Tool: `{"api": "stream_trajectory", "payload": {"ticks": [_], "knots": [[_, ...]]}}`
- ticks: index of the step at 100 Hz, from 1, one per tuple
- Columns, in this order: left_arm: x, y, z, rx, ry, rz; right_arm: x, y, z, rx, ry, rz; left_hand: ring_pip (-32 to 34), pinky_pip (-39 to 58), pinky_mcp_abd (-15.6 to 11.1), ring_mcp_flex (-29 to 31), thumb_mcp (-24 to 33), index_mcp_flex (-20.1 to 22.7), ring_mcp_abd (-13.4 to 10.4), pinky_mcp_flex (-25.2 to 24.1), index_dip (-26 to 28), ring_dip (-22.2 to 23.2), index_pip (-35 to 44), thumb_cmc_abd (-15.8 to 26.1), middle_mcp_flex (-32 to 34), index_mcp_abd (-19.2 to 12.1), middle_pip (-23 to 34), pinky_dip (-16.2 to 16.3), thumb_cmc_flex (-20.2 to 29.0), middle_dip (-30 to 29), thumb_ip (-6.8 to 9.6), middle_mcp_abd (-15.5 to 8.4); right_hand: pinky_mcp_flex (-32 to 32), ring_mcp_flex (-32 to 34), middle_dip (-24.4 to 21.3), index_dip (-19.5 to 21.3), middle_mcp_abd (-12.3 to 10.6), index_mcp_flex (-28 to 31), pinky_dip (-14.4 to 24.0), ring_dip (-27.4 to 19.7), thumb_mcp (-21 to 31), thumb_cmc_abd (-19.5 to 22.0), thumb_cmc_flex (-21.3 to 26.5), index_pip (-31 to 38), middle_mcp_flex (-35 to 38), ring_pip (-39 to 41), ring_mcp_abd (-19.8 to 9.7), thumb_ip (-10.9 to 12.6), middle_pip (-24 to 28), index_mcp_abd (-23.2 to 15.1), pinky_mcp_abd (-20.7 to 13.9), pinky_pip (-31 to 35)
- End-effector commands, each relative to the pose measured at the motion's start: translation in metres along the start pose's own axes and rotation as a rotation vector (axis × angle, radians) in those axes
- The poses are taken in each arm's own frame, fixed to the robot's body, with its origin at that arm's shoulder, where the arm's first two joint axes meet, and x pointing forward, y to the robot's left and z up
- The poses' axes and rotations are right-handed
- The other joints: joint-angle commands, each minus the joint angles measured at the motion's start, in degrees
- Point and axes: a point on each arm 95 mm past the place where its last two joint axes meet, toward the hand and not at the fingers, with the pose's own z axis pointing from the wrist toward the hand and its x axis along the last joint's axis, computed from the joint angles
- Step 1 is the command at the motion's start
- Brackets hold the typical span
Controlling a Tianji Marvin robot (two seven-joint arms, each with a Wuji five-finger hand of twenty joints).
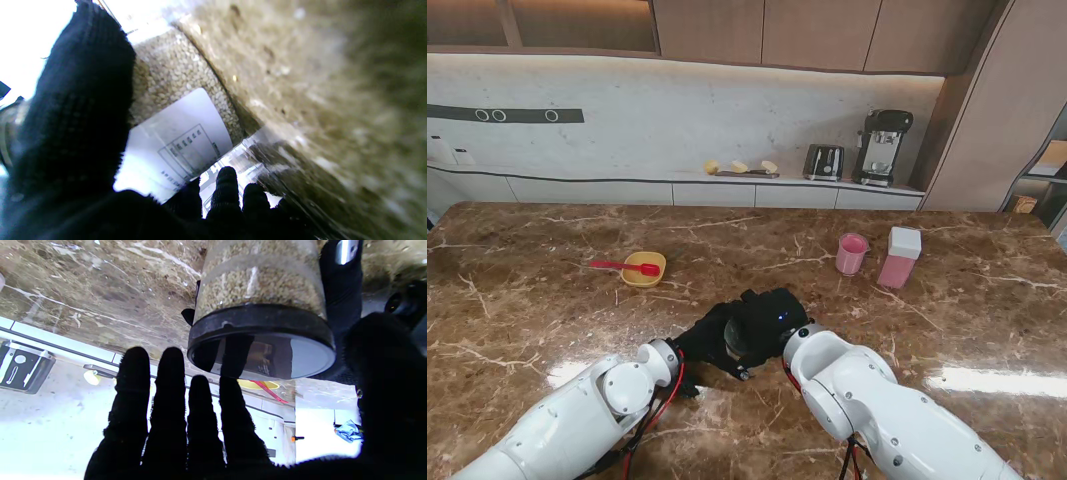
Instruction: Measure grain into the airtight container
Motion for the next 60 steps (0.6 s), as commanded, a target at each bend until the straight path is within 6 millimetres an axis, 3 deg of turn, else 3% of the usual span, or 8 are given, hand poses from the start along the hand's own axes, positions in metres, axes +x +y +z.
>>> {"api": "stream_trajectory", "payload": {"ticks": [1,5,16,26,32,40,52,60], "knots": [[-0.022,0.034,-0.016,-0.074,-0.068,-0.011,0.002,-0.004,0.001,0.018,0.015,0.027,5.21,14.58,22.37,4.06,10.73,10.16,9.06,6.48,4.5,2.31,13.91,21.65,1.58,-10.64,1.15,3.46,10.75,-0.1,1.04,-1.54,3.85,3.93,4.05,1.75,-0.54,3.54,-1.98,2.17,-2.47,-1.11,4.99,2.77,3.11,3.42,-0.68,1.17,4.47,-1.33,-0.16,5.58],[-0.022,0.033,-0.016,-0.075,-0.068,-0.009,0.003,-0.003,0.001,0.022,0.031,0.038,5.17,14.59,22.29,3.99,10.51,9.95,9.06,6.46,4.46,2.3,13.82,21.63,1.48,-10.51,1.09,3.46,10.61,-0.13,0.94,-1.62,5.36,5.59,4.87,1.89,-0.98,5.33,-2.71,2.24,-2.22,-1.06,9.58,3.4,5.44,3.87,-0.87,1.71,5.68,-1.58,-0.33,6.5],[-0.022,0.033,-0.016,-0.075,-0.07,-0.01,0.005,0.001,-0.003,0.079,0.13,0.081,5.12,14.53,22.26,3.92,10.45,9.67,9.02,6.45,4.62,2.29,13.87,21.79,1.42,-10.42,1.05,3.42,10.8,-0.16,1.01,-1.57,-0.08,0.51,0.69,-0.18,-1.7,7.03,-9.97,-5.33,27.21,-5.5,17.49,1.78,4.83,-8.9,0.14,-0.97,-0.25,-3.32,-0.13,-2.75],[-0.022,0.033,-0.016,-0.076,-0.068,-0.008,0.003,0.004,-0.009,0.167,0.228,0.127,5.08,14.46,22.21,3.89,10.21,9.47,8.99,6.41,4.77,2.28,13.92,21.76,1.38,-10.34,1.02,3.37,10.69,-0.18,0.98,-1.58,-16.25,-15.18,-11.2,-8.01,-2.08,3.92,-15.29,-17.03,32.31,-4.29,20.56,-7.55,-1.09,-25.61,-1.11,-1.34,-12.57,-5.97,-2.0,-20.61],[-0.022,0.033,-0.016,-0.076,-0.067,-0.009,0.001,0.006,-0.013,0.221,0.259,0.161,5.07,14.43,22.23,3.92,10.07,9.32,9.0,6.44,4.78,2.27,13.84,21.76,1.45,-10.39,1.01,3.35,10.65,-0.19,1.01,-1.61,-23.41,-22.86,-14.41,-10.72,-1.39,-0.8,-15.79,-19.17,30.66,-6.11,16.43,-11.7,-6.85,-29.67,-1.55,-1.04,-17.24,-6.02,-3.1,-25.63],[-0.022,0.033,-0.016,-0.077,-0.066,-0.009,-0.002,0.007,-0.014,0.218,0.261,0.177,5.04,14.41,22.23,3.88,9.92,9.24,8.99,6.44,4.78,2.25,13.77,21.79,1.41,-10.35,0.96,3.34,10.6,-0.22,1.03,-1.62,-26.65,-26.93,-16.75,-12.71,-0.72,-4.28,-14.04,-20.46,18.87,-7.5,12.27,-14.76,-10.49,-32.11,-1.44,-1.89,-20.54,-6.01,-3.55,-28.55],[-0.021,0.032,-0.016,-0.078,-0.065,-0.009,-0.002,0.005,-0.012,0.157,0.196,0.155,5.02,14.39,22.24,3.88,9.79,9.22,9.02,6.44,4.86,2.24,13.76,21.72,1.36,-10.3,0.89,3.34,10.59,-0.25,1.08,-1.56,-25.11,-25.75,-16.76,-11.12,0.42,-7.03,-10.72,-20.05,-3.22,-0.05,6.17,-14.67,-11.07,-32.25,-0.38,0.32,-20.91,-1.68,-3.05,-29.48],[-0.022,0.032,-0.016,-0.08,-0.064,-0.006,-0.004,0.004,-0.009,0.106,0.115,0.086,5.01,14.38,22.27,3.86,9.79,9.19,8.99,6.44,4.93,2.23,13.74,21.72,1.32,-10.29,0.86,3.35,10.6,-0.25,1.13,-1.57,-19.99,-19.5,-14.42,-8.37,1.35,-8.11,-8.22,-16.65,-1.17,-0.23,-0.74,-11.92,-9.23,-27.67,0.72,1.28,-18.32,2.04,-2.09,-25.46]]}}
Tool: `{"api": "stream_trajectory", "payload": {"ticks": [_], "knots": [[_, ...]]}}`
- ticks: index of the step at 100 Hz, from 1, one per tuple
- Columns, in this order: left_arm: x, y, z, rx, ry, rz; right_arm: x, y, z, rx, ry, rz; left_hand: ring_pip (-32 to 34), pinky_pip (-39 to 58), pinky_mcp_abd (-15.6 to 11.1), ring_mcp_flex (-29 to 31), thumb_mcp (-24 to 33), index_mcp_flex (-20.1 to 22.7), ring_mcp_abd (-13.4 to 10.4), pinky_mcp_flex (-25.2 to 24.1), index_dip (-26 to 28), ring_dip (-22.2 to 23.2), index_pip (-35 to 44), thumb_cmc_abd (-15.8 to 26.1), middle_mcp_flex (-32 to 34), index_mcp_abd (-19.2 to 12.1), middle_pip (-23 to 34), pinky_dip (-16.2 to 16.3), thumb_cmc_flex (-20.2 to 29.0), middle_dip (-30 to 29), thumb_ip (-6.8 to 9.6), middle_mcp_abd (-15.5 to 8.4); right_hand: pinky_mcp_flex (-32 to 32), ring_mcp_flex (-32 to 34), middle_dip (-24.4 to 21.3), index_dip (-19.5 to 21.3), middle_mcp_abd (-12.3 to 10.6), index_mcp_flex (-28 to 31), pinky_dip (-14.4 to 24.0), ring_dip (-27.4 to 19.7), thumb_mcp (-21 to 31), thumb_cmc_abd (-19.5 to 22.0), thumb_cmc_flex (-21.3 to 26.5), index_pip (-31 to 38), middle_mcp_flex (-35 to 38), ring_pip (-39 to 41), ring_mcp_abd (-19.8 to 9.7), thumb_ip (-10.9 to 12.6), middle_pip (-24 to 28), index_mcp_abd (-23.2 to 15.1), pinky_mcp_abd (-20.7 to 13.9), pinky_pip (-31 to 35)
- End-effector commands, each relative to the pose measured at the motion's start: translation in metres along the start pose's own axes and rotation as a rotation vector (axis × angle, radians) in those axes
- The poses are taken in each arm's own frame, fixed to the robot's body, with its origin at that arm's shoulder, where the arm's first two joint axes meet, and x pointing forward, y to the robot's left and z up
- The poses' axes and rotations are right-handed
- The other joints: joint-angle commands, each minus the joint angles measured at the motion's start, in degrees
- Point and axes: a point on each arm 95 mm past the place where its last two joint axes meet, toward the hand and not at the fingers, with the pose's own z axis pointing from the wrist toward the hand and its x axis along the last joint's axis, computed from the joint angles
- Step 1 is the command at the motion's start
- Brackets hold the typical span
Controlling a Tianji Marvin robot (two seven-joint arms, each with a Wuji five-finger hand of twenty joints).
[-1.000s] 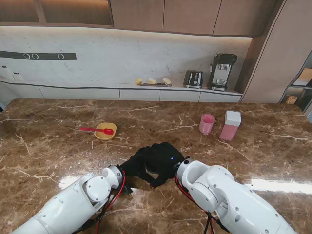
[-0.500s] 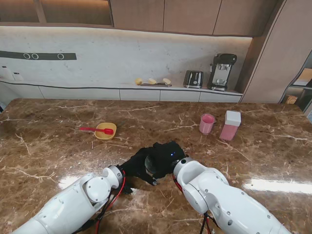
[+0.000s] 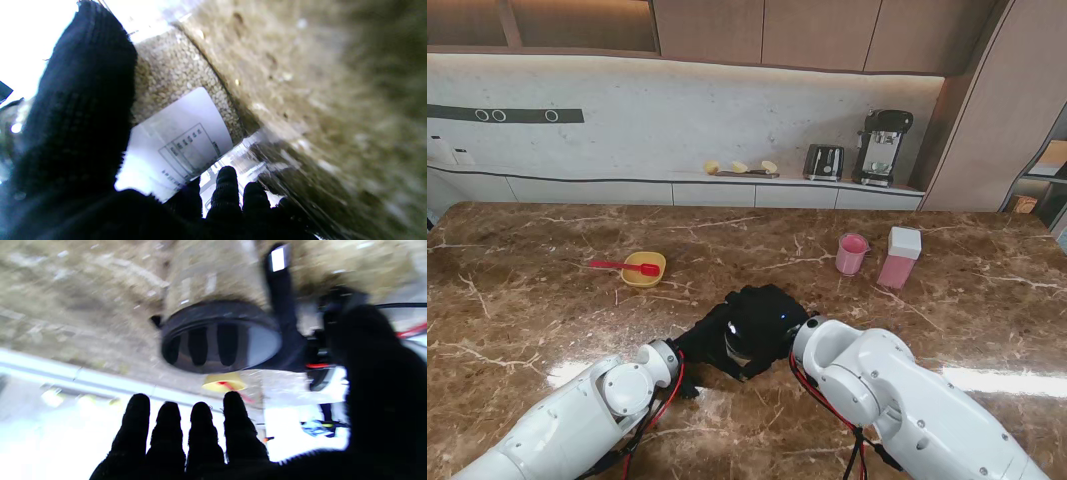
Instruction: Measure grain into the airtight container
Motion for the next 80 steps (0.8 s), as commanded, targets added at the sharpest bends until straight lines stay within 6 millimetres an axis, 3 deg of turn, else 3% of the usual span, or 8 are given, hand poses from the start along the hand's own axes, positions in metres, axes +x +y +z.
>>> {"api": "stream_trajectory", "payload": {"ticks": [1,19,30,41,50,56,72,80], "knots": [[-0.022,0.031,-0.015,-0.076,-0.069,-0.01,0.003,-0.012,0.004,0.034,-0.042,0.013,5.02,14.38,21.84,3.55,9.8,9.18,8.82,6.32,4.81,2.23,13.71,21.7,1.35,-10.42,0.85,3.35,10.14,-0.24,1.22,-1.56,4.04,6.07,2.43,2.32,1.46,-1.71,3.04,3.4,0.25,0.02,-4.51,2.17,0.76,4.16,0.13,2.3,2.05,2.97,0.3,3.55],[-0.023,0.031,-0.016,-0.081,-0.067,-0.005,0.003,-0.014,0.011,0.033,-0.13,-0.073,5.11,14.63,21.97,3.78,9.46,9.02,8.88,6.39,4.88,2.27,13.57,21.61,1.72,-10.37,0.93,3.49,9.89,-0.2,1.17,-1.51,19.49,20.45,15.02,7.11,0.39,3.06,8.5,19.33,1.43,-0.43,-4.83,11.55,7.2,28.33,-1.68,2.05,15.57,3.45,1.75,20.62],[-0.023,0.031,-0.016,-0.083,-0.069,-0.004,0.004,-0.014,0.014,0.006,-0.119,-0.048,5.1,14.65,22.01,3.71,9.4,8.96,8.88,6.38,4.89,2.28,13.49,21.55,1.57,-10.19,0.88,3.48,9.91,-0.2,1.2,-1.52,25.81,28.1,20.13,10.45,-0.69,11.01,8.56,22.13,-0.34,-2.13,6.82,17.46,15.47,34.78,-2.49,3.24,22.9,1.28,2.27,28.85],[-0.023,0.031,-0.016,-0.085,-0.07,-0.002,0.006,-0.012,0.011,0.038,-0.044,-0.003,5.12,14.67,21.97,3.69,9.49,8.94,8.88,6.37,5.01,2.29,13.51,21.58,1.58,-10.21,0.94,3.45,9.87,-0.17,1.22,-1.56,21.93,24.77,14.49,8.84,-1.74,12.02,2.33,15.13,28.87,-6.19,13.67,14.8,14.87,23.47,-1.7,1.03,16.86,-1.02,1.56,23.07],[-0.023,0.031,-0.016,-0.085,-0.07,-0.002,0.006,-0.01,0.003,0.151,0.021,0.032,5.2,14.67,21.98,3.88,9.33,8.72,8.97,6.39,5.16,2.33,13.54,21.57,1.8,-9.99,1.01,3.42,9.68,-0.14,1.17,-1.52,13.75,14.52,2.95,0.58,-2.89,7.18,-1.66,3.33,32.39,-5.68,19.79,3.23,7.39,6.69,-1.98,0.89,4.98,-5.24,-0.82,12.24],[-0.023,0.032,-0.016,-0.084,-0.068,-0.003,0.005,-0.008,0.0,0.185,0.056,0.049,5.2,14.71,22.04,3.89,9.36,8.71,8.93,6.4,5.21,2.33,13.55,21.56,1.85,-9.94,1.02,3.42,9.75,-0.14,1.2,-1.52,7.04,5.09,-1.48,-3.29,-2.38,1.93,-3.7,-1.21,32.82,-7.1,18.16,-2.14,0.74,0.07,-2.16,1.39,-0.33,-7.48,-2.23,5.15],[-0.023,0.032,-0.016,-0.085,-0.067,-0.004,0.005,-0.009,-0.001,0.151,0.053,0.058,5.18,14.74,22.04,3.86,9.45,8.57,8.99,6.4,5.23,2.33,13.46,21.59,1.65,-9.82,0.92,3.39,9.73,-0.17,1.24,-1.48,-0.09,-4.16,-9.12,-6.97,0.43,-6.23,-3.68,-4.42,13.32,-7.08,8.65,-5.2,-3.16,-4.59,-0.42,-0.16,-7.52,-5.93,-2.11,-2.02],[-0.023,0.032,-0.016,-0.085,-0.066,-0.003,0.006,-0.009,0.001,0.09,-0.01,0.022,5.15,14.75,22.05,3.81,9.48,8.56,8.94,6.38,5.25,2.32,13.44,21.59,1.64,-9.81,0.93,3.36,9.67,-0.17,1.22,-1.52,2.69,-0.15,-3.68,-4.46,1.56,-6.49,-1.2,-2.52,-1.52,0.35,1.02,-3.84,-3.1,-2.13,0.61,2.48,-4.65,-0.52,-1.19,0.61]]}}
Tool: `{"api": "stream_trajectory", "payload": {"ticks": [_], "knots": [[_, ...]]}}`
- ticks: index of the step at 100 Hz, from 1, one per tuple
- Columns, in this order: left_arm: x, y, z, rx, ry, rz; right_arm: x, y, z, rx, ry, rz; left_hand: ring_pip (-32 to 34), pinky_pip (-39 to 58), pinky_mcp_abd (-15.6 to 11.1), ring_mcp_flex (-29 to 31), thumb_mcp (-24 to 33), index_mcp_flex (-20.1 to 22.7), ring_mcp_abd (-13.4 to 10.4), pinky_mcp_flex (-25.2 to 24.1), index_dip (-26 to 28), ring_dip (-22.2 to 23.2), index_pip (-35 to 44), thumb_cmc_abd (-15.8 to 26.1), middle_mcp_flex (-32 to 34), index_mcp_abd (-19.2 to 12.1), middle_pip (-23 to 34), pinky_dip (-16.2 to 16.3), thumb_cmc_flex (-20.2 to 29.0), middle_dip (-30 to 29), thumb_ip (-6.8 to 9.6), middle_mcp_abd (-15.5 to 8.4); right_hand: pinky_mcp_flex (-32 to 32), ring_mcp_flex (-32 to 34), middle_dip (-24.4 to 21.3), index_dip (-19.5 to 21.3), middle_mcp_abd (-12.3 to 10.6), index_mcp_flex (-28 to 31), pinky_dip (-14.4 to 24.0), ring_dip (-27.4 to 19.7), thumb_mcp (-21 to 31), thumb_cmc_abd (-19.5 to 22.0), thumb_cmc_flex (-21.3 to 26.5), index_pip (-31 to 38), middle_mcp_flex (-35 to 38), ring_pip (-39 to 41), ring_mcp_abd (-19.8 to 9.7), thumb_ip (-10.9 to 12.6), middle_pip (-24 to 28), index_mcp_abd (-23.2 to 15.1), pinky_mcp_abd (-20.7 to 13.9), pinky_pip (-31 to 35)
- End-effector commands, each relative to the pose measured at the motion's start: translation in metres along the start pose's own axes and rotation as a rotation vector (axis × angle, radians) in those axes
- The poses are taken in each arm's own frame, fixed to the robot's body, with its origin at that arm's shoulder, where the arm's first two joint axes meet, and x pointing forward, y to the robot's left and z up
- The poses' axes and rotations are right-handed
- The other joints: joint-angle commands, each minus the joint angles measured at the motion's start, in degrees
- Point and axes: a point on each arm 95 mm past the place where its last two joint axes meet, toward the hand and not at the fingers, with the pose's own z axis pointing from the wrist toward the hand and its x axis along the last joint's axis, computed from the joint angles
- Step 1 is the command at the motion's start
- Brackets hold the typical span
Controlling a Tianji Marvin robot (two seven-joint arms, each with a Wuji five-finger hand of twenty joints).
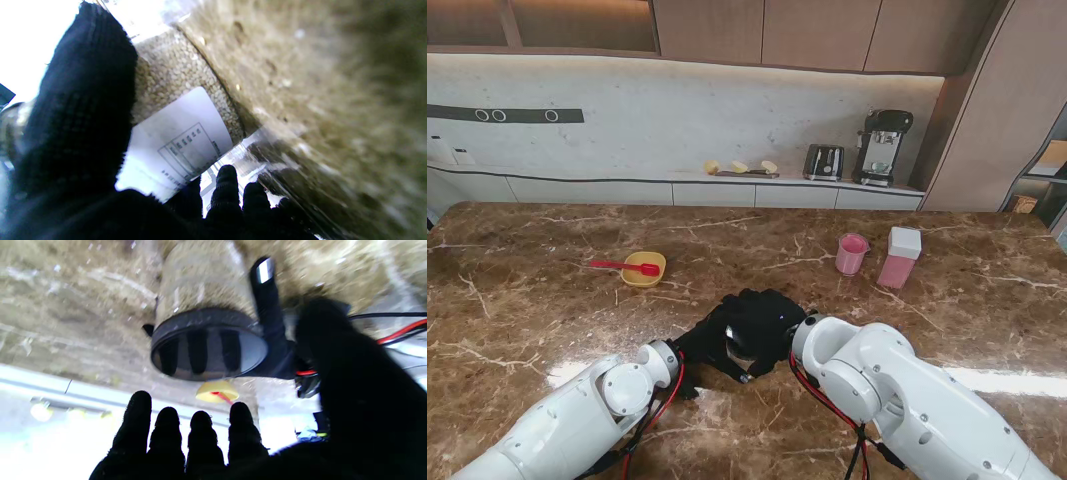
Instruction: Measure grain into the airtight container
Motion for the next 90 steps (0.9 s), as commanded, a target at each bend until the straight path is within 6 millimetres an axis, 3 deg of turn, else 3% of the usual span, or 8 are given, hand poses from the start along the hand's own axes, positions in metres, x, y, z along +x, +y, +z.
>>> {"api": "stream_trajectory", "payload": {"ticks": [1,21,34,40,49,64,84,90], "knots": [[-0.023,0.032,-0.016,-0.074,-0.072,-0.012,0.004,-0.013,0.003,0.027,-0.055,0.003,5.27,14.75,21.97,3.82,9.54,8.63,8.94,6.37,5.27,2.32,13.49,21.08,1.02,-10.35,0.18,3.94,9.6,-0.17,1.6,-1.54,1.95,2.84,4.41,3.79,1.67,-2.13,2.92,1.74,-5.82,2.25,-7.25,0.61,-1.18,2.15,0.18,3.46,2.27,4.25,-0.05,2.02],[-0.023,0.032,-0.016,-0.072,-0.071,-0.012,0.006,-0.014,0.008,0.035,-0.166,-0.055,5.21,14.71,22.02,3.75,9.54,8.61,8.9,6.37,5.31,2.29,13.46,21.09,0.86,-10.36,0.11,3.86,9.59,-0.2,1.59,-1.5,14.84,16.71,18.94,16.97,1.02,0.54,13.63,17.46,0.65,1.75,-16.94,12.7,3.14,20.99,0.62,2.76,16.36,6.84,2.01,19.73],[-0.023,0.033,-0.016,-0.075,-0.069,-0.012,0.006,-0.017,0.016,-0.009,-0.188,-0.053,5.27,14.8,22.09,3.88,9.47,8.56,9.05,6.41,5.31,2.3,13.41,21.02,0.98,-10.29,0.14,3.88,9.54,-0.2,1.58,-1.47,26.49,28.92,26.77,20.82,0.44,7.61,14.27,25.92,-4.21,3.36,-8.92,18.6,10.18,36.91,-2.37,2.99,27.28,6.61,0.12,33.65],[-0.024,0.032,-0.017,-0.081,-0.069,-0.009,0.008,-0.018,0.018,-0.019,-0.162,0.017,5.3,14.87,22.18,3.96,9.44,8.45,9.04,6.43,5.23,2.3,13.28,21.0,0.98,-10.28,0.13,3.91,9.37,-0.2,1.57,-1.49,28.47,31.46,26.76,20.61,0.7,11.55,11.7,25.02,-6.21,4.05,2.7,19.93,13.79,38.53,-2.43,4.43,29.82,6.55,0.02,35.94],[-0.025,0.033,-0.017,-0.083,-0.071,-0.008,0.008,-0.016,0.014,-0.006,-0.105,0.02,5.25,14.91,22.23,3.92,9.44,8.58,9.02,6.38,5.26,2.28,13.31,21.02,0.99,-10.24,0.1,3.9,9.39,-0.22,1.57,-1.47,25.03,28.42,23.07,18.28,-0.42,12.79,6.03,18.89,22.58,-0.83,10.17,18.7,13.94,29.85,-1.85,1.35,27.63,5.07,0.21,29.26],[-0.025,0.033,-0.018,-0.084,-0.072,-0.009,0.005,-0.012,0.003,0.117,0.01,0.02,5.21,14.89,22.17,3.84,9.56,8.37,8.96,6.35,5.21,2.25,13.1,21.17,0.92,-10.28,0.04,3.83,9.46,-0.24,1.6,-1.45,1.15,1.3,8.81,7.2,-0.89,3.58,-1.36,2.8,26.7,-2.85,12.4,2.59,1.03,5.3,-1.94,1.68,10.68,2.23,-1.38,3.79],[-0.024,0.033,-0.017,-0.081,-0.069,-0.009,0.004,-0.011,0.002,0.06,-0.004,0.029,5.26,14.92,22.2,3.92,9.89,8.28,9.02,6.37,5.31,2.27,13.02,21.11,0.91,-10.23,0.05,3.78,9.25,-0.22,1.6,-1.57,-3.25,-2.94,0.85,-4.39,1.6,-1.46,2.04,-0.05,-3.84,1.89,-1.22,-1.45,-1.34,-3.06,-0.33,1.79,-0.94,3.27,-0.24,-1.26],[-0.024,0.033,-0.017,-0.081,-0.069,-0.009,0.004,-0.012,0.005,-0.007,-0.069,0.002,5.27,14.93,22.2,3.93,9.97,8.34,9.07,6.37,5.35,2.28,13.04,21.01,0.97,-10.2,0.09,3.78,9.24,-0.2,1.58,-1.58,-0.2,0.86,5.83,3.13,1.95,-2.15,3.94,1.76,-5.11,3.16,-8.91,0.86,-0.89,0.24,0.45,3.74,2.24,5.66,0.41,1.41]]}}
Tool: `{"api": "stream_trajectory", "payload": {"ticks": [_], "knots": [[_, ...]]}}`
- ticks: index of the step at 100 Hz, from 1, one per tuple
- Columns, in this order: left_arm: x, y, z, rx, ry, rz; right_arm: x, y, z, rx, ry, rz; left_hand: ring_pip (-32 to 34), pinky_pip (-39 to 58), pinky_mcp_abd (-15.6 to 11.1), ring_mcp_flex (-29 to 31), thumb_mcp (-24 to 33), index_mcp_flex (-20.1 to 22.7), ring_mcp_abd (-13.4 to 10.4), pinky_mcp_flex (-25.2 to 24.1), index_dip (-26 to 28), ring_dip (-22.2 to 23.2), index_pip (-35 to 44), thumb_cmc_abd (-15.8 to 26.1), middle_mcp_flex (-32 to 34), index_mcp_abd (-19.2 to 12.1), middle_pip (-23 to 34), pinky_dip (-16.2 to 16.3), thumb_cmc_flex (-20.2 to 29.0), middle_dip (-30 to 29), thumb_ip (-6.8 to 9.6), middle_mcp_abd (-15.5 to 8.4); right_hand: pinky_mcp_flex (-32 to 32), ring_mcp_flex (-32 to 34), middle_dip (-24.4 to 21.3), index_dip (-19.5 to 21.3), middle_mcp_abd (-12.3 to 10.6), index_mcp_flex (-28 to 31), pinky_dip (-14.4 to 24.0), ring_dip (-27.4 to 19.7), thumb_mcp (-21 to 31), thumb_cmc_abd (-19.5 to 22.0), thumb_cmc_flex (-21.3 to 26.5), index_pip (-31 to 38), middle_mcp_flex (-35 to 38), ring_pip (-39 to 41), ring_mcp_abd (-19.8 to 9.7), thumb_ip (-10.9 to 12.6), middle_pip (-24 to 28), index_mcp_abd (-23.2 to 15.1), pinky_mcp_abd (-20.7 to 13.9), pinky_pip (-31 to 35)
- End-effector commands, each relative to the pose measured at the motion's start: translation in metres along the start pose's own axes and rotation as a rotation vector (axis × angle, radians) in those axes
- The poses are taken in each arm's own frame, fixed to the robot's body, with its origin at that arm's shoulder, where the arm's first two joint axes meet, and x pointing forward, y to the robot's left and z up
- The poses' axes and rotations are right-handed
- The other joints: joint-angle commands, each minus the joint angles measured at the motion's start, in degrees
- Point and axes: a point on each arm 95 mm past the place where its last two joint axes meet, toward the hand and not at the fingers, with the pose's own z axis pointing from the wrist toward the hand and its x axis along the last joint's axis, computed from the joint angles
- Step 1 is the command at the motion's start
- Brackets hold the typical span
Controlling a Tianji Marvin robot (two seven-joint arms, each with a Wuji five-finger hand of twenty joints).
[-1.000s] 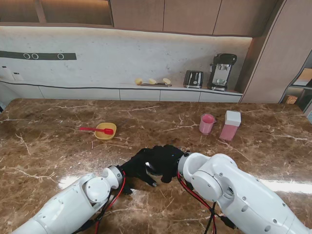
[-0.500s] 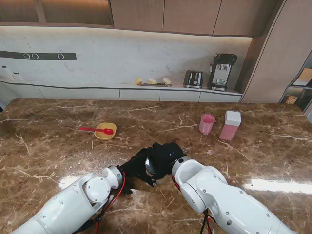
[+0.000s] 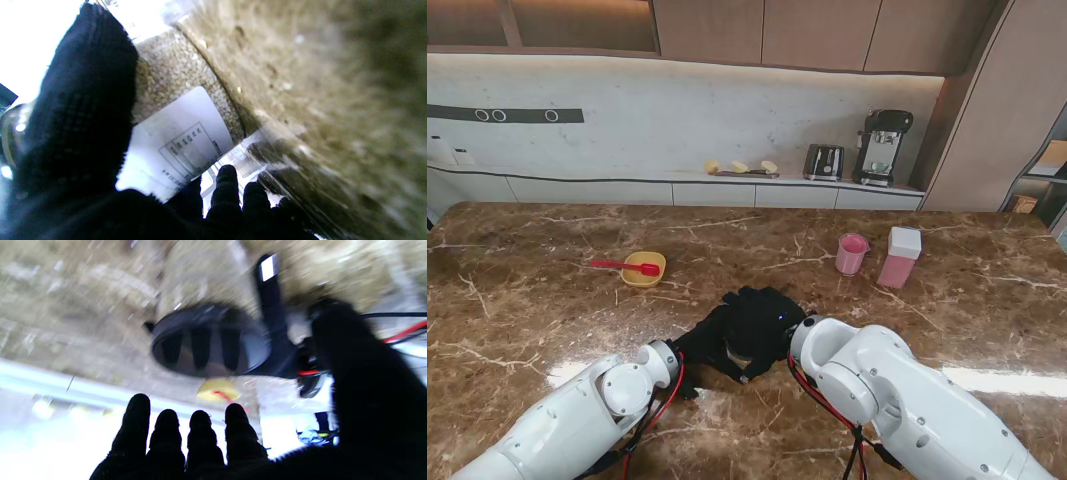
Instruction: Measure grain into the airtight container
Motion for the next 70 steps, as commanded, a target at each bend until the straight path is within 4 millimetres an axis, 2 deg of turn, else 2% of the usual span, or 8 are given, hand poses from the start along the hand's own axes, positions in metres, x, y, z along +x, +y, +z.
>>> {"api": "stream_trajectory", "payload": {"ticks": [1,7,30,40,47,51,62,70], "knots": [[-0.024,0.033,-0.017,-0.075,-0.075,-0.012,0.003,-0.012,0.004,-0.005,-0.07,0.011,5.28,14.93,22.09,3.73,9.98,8.32,8.94,6.15,5.34,2.29,13.02,21.04,0.93,-10.65,0.08,3.82,9.11,-0.2,1.58,-1.57,2.58,3.05,3.89,7.23,1.23,-2.39,2.95,2.64,-1.79,1.34,-6.16,3.03,0.01,2.82,0.3,2.63,2.68,2.81,-0.07,2.48],[-0.024,0.033,-0.017,-0.075,-0.077,-0.011,0.004,-0.013,0.007,-0.033,-0.136,0.007,5.28,14.99,22.11,3.73,10.18,8.29,8.99,6.19,5.36,2.3,13.0,21.04,0.87,-10.58,0.07,3.84,9.17,-0.2,1.6,-1.17,7.5,9.66,8.72,13.99,1.63,0.11,6.12,7.38,-1.08,1.7,-7.63,10.01,3.52,9.49,0.77,2.56,8.52,4.88,0.68,8.95],[-0.024,0.034,-0.018,-0.07,-0.08,-0.014,0.006,-0.014,0.013,0.03,-0.186,-0.009,5.26,15.15,22.1,3.69,10.51,8.34,8.93,6.16,5.53,2.29,13.05,20.92,0.8,-10.6,0.07,3.86,8.98,-0.2,1.47,-1.53,18.62,18.34,21.91,20.77,-0.39,4.39,17.68,23.87,-0.07,0.84,-9.15,17.16,6.75,34.33,-1.56,1.61,23.43,3.62,-0.95,29.91],[-0.024,0.033,-0.018,-0.07,-0.08,-0.013,0.008,-0.015,0.014,0.037,-0.166,0.025,5.26,15.15,22.15,3.69,10.55,8.25,8.93,6.15,5.67,2.29,13.14,20.93,0.83,-10.59,0.09,3.84,8.97,-0.2,1.45,-1.52,21.92,23.16,23.38,22.05,-0.14,9.72,14.83,25.45,-3.66,0.6,3.04,19.29,11.91,38.35,-1.74,3.04,26.98,3.7,-1.19,34.69],[-0.024,0.033,-0.018,-0.07,-0.079,-0.011,0.009,-0.015,0.013,0.048,-0.123,0.053,5.26,15.17,22.12,3.69,10.59,8.17,8.91,6.15,5.74,2.28,13.17,21.02,0.74,-10.58,0.06,3.82,8.98,-0.21,1.45,-1.44,17.28,19.24,21.4,20.9,-0.38,10.52,9.73,21.19,18.61,-2.3,10.05,18.37,11.27,32.56,-1.19,1.75,25.8,3.31,-0.29,28.97],[-0.024,0.033,-0.018,-0.07,-0.078,-0.011,0.009,-0.015,0.011,0.073,-0.076,0.064,5.25,15.17,22.14,3.68,10.64,8.16,8.94,6.15,5.76,2.28,13.17,21.0,0.78,-10.55,0.07,3.81,9.06,-0.21,1.46,-1.55,10.55,12.62,18.54,18.98,-0.86,9.02,6.75,16.4,24.45,-3.28,14.08,15.51,8.63,25.46,-0.97,0.56,22.29,2.58,0.26,22.32],[-0.025,0.033,-0.019,-0.074,-0.078,-0.008,0.007,-0.013,0.005,0.145,0.006,0.071,5.23,15.16,22.1,3.64,10.66,7.97,8.87,6.14,5.73,2.26,13.07,21.13,0.71,-10.52,0.05,3.77,8.99,-0.22,1.43,-1.61,-5.85,-0.61,7.22,12.45,-0.66,1.21,1.17,2.07,26.12,-5.33,14.93,3.99,0.14,5.78,-1.88,0.46,9.02,0.33,-1.12,8.25],[-0.025,0.033,-0.019,-0.074,-0.079,-0.01,0.005,-0.013,0.004,0.134,0.02,0.055,5.19,15.14,22.11,3.57,10.63,7.78,8.9,6.12,5.64,2.25,12.92,21.13,0.74,-10.3,0.06,3.74,8.87,-0.22,1.43,-1.55,-8.05,-2.64,2.31,10.32,0.39,-2.24,0.04,-0.19,19.12,-6.83,9.24,-0.26,-1.23,-2.6,-1.69,-0.38,-0.19,-0.85,-1.01,3.37]]}}
